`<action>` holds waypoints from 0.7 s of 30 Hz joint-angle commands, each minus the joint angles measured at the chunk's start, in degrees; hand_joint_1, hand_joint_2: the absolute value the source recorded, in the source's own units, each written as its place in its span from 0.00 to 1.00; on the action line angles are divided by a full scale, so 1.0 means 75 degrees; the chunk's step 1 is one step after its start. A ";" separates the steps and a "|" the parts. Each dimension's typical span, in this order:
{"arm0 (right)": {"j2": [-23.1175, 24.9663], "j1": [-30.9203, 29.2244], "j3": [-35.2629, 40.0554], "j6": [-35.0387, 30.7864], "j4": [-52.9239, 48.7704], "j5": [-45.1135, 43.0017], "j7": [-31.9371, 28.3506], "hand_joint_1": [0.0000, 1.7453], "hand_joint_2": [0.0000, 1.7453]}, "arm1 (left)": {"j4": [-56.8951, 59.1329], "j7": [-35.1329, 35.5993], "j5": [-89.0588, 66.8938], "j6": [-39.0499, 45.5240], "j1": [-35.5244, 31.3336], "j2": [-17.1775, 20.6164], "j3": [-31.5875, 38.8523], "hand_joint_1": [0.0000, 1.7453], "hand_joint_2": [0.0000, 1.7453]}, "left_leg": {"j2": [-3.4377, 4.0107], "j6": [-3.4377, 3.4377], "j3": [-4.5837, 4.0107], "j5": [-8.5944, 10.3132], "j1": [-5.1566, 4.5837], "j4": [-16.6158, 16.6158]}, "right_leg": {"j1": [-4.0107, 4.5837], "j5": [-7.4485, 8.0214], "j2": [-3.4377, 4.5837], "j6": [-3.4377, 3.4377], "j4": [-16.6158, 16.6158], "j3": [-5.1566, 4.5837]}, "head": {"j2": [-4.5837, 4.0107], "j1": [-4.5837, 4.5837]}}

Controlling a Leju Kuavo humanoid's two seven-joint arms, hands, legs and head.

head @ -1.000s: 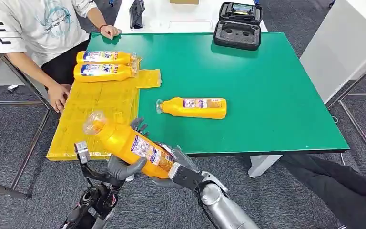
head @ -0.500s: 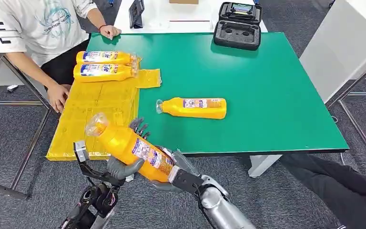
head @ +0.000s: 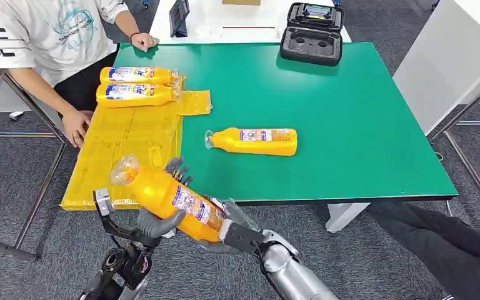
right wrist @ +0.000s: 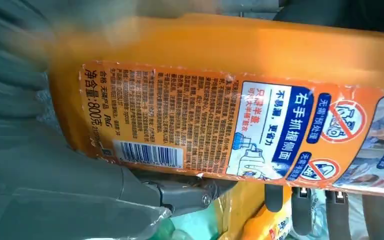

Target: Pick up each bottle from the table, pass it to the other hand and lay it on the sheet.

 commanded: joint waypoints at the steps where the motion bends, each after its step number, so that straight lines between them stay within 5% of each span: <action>1: -0.0013 -0.0337 0.0457 0.0079 0.0751 0.0089 -0.0024 1.00 1.00 | 0.0192 0.0075 -0.0093 -0.0028 -0.0194 0.0154 -0.0008 0.00 1.00 | 0.0009 -0.0015 0.0038 -0.0014 0.0013 -0.0004 | 0.0013 -0.0009 0.0007 -0.0014 -0.0009 0.0038 | 0.0000 0.0000; 12: -0.0022 -0.0360 0.0453 0.0119 0.0774 0.0076 -0.0024 1.00 1.00 | 0.0200 0.0047 -0.0083 -0.0038 -0.0182 0.0146 -0.0007 0.00 1.00 | 0.0002 -0.0013 0.0029 -0.0012 0.0011 -0.0002 | 0.0011 -0.0009 0.0001 -0.0012 -0.0007 0.0031 | 0.0000 0.0000; 13: -0.0022 -0.0386 0.0451 0.0141 0.0800 0.0068 -0.0024 1.00 1.00 | 0.0178 0.0001 -0.0082 -0.0073 -0.0161 0.0148 -0.0022 0.09 1.00 | 0.0002 -0.0016 0.0041 -0.0015 0.0013 -0.0004 | 0.0014 -0.0013 0.0000 -0.0015 -0.0009 0.0043 | 0.0000 0.0000; 15: -0.0035 -0.0414 0.0445 0.0166 0.0798 0.0059 -0.0024 1.00 1.00 | 0.0173 -0.0010 -0.0105 -0.0065 -0.0138 0.0121 -0.0053 0.98 1.00 | 0.0003 -0.0016 0.0040 -0.0015 0.0013 -0.0004 | 0.0013 -0.0012 0.0002 -0.0014 -0.0008 0.0041 | 0.0000 0.0000; 21: -0.0080 -0.0386 0.0487 0.0172 0.0824 0.0042 -0.0024 1.00 1.00 | 0.0089 -0.0006 -0.0087 -0.0160 -0.0113 0.0079 -0.0087 1.00 1.00 | -0.0002 -0.0009 0.0017 -0.0006 0.0007 -0.0002 | 0.0008 -0.0006 -0.0004 -0.0008 -0.0006 0.0020 | 0.0000 0.0000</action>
